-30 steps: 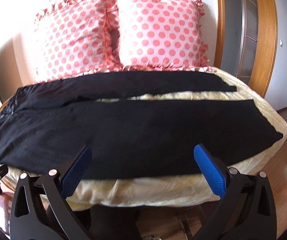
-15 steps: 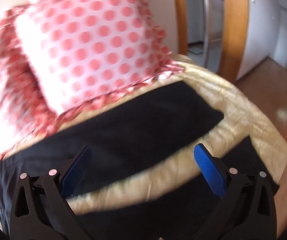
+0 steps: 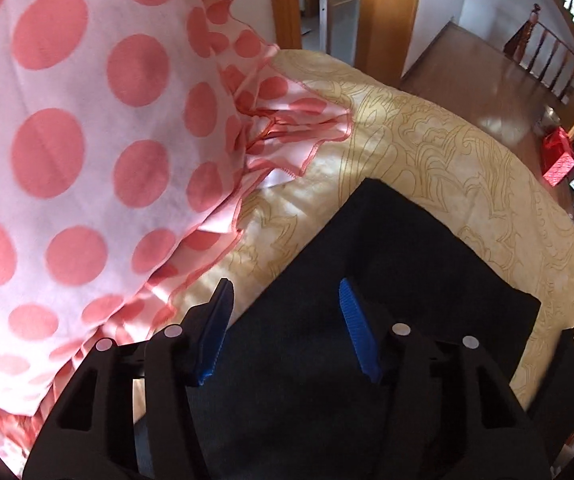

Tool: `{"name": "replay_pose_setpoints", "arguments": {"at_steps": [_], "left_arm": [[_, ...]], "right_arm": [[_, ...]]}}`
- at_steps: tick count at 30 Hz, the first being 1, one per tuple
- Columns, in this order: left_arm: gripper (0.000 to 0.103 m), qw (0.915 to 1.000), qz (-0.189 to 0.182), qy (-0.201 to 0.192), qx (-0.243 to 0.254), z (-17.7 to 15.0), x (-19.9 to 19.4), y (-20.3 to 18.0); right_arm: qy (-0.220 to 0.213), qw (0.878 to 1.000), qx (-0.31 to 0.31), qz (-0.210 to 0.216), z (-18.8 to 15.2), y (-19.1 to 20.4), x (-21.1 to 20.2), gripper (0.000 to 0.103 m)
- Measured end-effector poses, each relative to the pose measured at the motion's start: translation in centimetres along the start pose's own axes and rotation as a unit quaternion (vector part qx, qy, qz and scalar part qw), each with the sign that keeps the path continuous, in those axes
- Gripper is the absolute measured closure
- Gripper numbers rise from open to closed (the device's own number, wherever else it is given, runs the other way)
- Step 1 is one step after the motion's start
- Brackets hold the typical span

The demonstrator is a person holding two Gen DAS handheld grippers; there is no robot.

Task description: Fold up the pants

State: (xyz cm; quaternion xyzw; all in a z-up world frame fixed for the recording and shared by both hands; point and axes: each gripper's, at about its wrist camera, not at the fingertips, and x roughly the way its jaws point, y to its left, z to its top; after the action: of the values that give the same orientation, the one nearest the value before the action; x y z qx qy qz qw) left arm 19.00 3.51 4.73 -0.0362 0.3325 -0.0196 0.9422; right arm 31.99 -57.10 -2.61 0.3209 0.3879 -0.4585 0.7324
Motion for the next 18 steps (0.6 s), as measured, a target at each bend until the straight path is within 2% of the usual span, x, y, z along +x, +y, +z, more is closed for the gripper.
{"name": "replay_pose_setpoints", "arguments": {"at_steps": [5,8,9,11,14,18], "left_arm": [[0.002,0.9998,-0.004,0.011,0.018,-0.3,0.9,-0.4],[0.002,0.9997,-0.005,0.012,0.022,-0.4,0.8,-0.5],[0.002,0.9996,-0.006,0.013,0.023,-0.5,0.8,-0.5],[0.002,0.9996,-0.010,0.016,0.020,-0.5,0.6,-0.5],[0.002,0.9996,-0.017,0.022,0.011,-0.6,0.4,0.0],[0.002,0.9996,-0.011,0.023,-0.007,-0.8,0.0,0.9]], "right_arm": [[-0.004,0.999,-0.021,-0.033,-0.7,0.9,0.9,0.044],[-0.022,0.998,-0.046,-0.043,-1.1,1.5,0.5,0.046],[-0.025,0.998,-0.048,-0.037,-1.2,1.4,0.5,0.054],[-0.026,0.999,-0.038,-0.030,-1.2,0.6,0.4,0.080],[-0.030,0.999,-0.010,0.023,-1.3,-1.8,-0.2,0.095],[-0.033,0.997,0.004,0.069,-2.1,-3.8,-2.6,0.099]]}}
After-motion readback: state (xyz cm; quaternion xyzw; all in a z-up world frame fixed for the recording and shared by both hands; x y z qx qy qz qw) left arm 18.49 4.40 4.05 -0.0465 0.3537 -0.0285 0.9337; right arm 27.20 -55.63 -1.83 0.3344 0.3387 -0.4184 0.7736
